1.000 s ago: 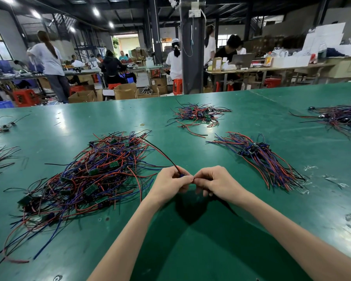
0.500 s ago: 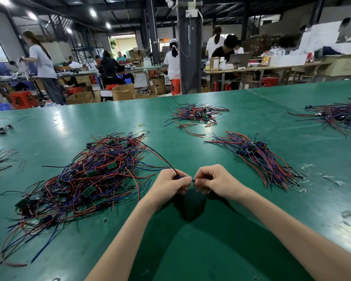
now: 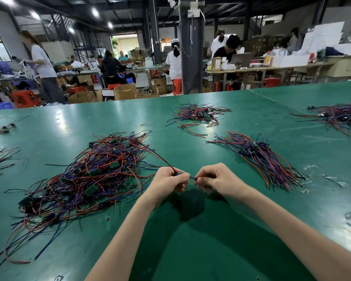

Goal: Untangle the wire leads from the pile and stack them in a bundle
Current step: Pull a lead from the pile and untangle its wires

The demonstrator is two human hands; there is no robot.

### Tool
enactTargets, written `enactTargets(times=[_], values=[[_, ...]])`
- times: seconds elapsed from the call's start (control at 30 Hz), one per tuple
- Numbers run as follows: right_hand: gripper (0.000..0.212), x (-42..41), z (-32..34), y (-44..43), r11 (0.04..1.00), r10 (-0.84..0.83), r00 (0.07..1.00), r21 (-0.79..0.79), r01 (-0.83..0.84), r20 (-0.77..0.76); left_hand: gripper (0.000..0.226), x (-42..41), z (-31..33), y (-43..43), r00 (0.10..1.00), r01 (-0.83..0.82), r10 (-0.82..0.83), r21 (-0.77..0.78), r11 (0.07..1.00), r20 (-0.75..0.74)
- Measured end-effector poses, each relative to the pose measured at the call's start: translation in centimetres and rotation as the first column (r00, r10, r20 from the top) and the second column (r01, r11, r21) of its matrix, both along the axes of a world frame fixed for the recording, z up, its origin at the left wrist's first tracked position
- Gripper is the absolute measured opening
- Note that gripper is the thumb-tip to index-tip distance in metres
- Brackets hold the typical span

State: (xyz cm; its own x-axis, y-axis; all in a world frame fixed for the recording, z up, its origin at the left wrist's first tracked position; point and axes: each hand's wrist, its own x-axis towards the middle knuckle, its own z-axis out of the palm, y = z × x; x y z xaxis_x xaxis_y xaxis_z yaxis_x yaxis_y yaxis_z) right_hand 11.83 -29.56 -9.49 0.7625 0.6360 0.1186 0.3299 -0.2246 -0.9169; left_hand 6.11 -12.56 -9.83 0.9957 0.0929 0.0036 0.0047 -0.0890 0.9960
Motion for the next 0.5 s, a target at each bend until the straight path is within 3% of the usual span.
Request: enactTargets(times=[0.2, 0.33, 0.5], values=[[0.025, 0.14, -0.15, -0.05, 0.999, 0.009, 0.999, -0.047, -0.011, -0.031, 0.024, 0.12, -0.23, 0.21, 1.0, 0.001, -0.001, -0.008, 1.0, -0.03], [0.029, 0.28, 0.07, -0.28, 0.992, -0.033, 0.998, -0.121, 0.04, 0.056, 0.02, 0.14, 0.08, 0.42, 0.999, -0.02, 0.019, -0.04, 0.999, -0.026], [0.033, -0.28, 0.43, -0.11, 0.996, 0.015, 0.997, -0.089, -0.008, 0.075, 0.023, -0.09, 0.08, 0.32, 0.999, -0.026, 0.026, 0.005, 1.0, -0.032]])
